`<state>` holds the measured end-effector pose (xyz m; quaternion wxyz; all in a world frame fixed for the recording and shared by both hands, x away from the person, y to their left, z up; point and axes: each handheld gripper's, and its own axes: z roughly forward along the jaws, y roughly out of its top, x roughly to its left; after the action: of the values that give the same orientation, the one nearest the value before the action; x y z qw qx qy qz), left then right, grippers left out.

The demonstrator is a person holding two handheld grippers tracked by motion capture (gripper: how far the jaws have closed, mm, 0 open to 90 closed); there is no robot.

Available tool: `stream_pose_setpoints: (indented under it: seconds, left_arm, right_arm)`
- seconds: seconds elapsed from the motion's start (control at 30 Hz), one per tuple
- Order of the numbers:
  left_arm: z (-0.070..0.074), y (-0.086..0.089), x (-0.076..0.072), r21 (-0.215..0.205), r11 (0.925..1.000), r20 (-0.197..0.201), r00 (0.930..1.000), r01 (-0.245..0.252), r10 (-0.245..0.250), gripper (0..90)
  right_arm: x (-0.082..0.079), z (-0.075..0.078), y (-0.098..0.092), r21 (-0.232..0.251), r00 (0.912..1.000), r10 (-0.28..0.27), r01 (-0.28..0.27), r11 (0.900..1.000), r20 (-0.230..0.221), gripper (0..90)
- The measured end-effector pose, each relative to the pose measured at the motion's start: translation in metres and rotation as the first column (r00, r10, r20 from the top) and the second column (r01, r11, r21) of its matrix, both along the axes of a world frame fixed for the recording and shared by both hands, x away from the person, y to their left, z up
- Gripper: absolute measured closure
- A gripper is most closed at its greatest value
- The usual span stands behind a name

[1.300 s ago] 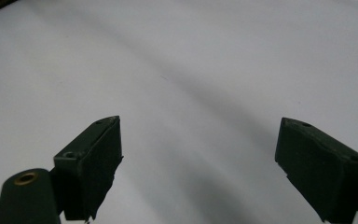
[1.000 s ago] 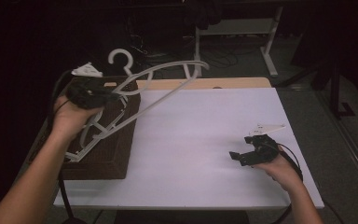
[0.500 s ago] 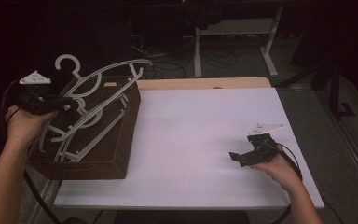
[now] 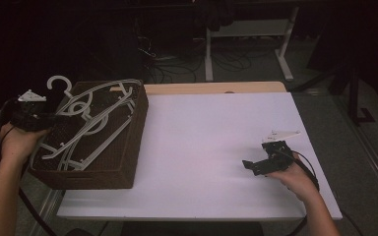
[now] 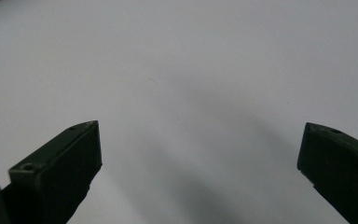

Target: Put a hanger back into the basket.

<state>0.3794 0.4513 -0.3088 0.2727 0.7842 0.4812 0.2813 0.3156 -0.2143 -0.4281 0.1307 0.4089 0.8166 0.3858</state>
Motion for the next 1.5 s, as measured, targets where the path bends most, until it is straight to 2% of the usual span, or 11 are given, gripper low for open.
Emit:
stream_pose_setpoints:
  seconds: [0.2, 0.4, 0.63, 0.67, 0.73, 0.93, 1.07, 1.13, 1.3, 1.33, 1.5]
  left_arm:
    - [-0.005, -0.002, 0.009, -0.005, 0.9999, -0.006, 0.9999, -0.009, 0.009, 81.2]
    - [-0.011, -0.001, 0.006, 0.021, 0.9998, -0.031, 0.9995, -0.007, 0.008, 81.2]
    - [-0.036, -0.008, 0.012, 0.016, 0.9998, -0.095, 0.9955, -0.008, 0.009, 80.8]
    - [-0.039, -0.008, 0.012, -0.006, 0.9999, -0.100, 0.9950, -0.010, 0.010, 78.4]
    - [-0.040, -0.006, 0.011, -0.037, 0.9991, -0.088, 0.9960, -0.022, 0.018, 59.0]
    - [-0.027, -0.016, 0.006, -0.137, 0.9898, -0.049, 0.9978, 0.038, -0.045, 45.7]
    - [-0.019, -0.034, 0.001, -0.238, 0.9643, -0.009, 0.9925, 0.116, -0.122, 38.1]
    - [-0.017, -0.045, -0.002, -0.264, 0.9512, 0.007, 0.9865, 0.160, -0.164, 34.2]
    - [-0.014, -0.075, -0.011, -0.345, 0.8973, 0.054, 0.9601, 0.276, -0.274, 28.6]
    - [-0.015, -0.082, -0.014, -0.360, 0.8828, 0.064, 0.9519, 0.302, -0.300, 27.6]
    - [-0.016, -0.111, -0.027, -0.382, 0.8327, 0.104, 0.9141, 0.401, -0.392, 22.7]
  right_arm:
    - [0.000, 0.000, 0.000, -0.002, 1.0000, 0.001, -0.001, 1.000, 0.001, 0.0]
    - [-0.001, -0.001, -0.001, -0.007, 1.0000, 0.000, 0.000, 1.000, 0.000, 0.0]
    - [-0.001, 0.000, 0.001, -0.011, 1.0000, 0.003, -0.003, 1.000, 0.000, 0.0]
    - [-0.001, 0.000, 0.001, -0.011, 1.0000, 0.002, -0.002, 1.000, -0.001, 0.0]
    - [0.000, 0.000, 0.001, -0.009, 1.0000, 0.003, -0.003, 1.000, 0.001, 0.0]
    - [-0.001, 0.002, 0.001, -0.004, 1.0000, 0.004, -0.004, 1.000, 0.005, 0.0]
    - [-0.002, 0.006, 0.001, 0.001, 0.9999, 0.009, -0.009, 1.000, 0.014, 0.0]
    - [-0.002, 0.008, 0.001, 0.005, 0.9997, 0.012, -0.012, 1.000, 0.019, 0.0]
    - [-0.003, 0.015, 0.001, 0.019, 0.9993, 0.022, -0.023, 1.000, 0.031, 0.0]
    - [-0.003, 0.017, 0.001, 0.019, 0.9991, 0.024, -0.024, 1.000, 0.034, 0.0]
    - [-0.007, 0.029, 0.002, 0.037, 0.9978, 0.037, -0.039, 0.999, 0.055, 0.0]
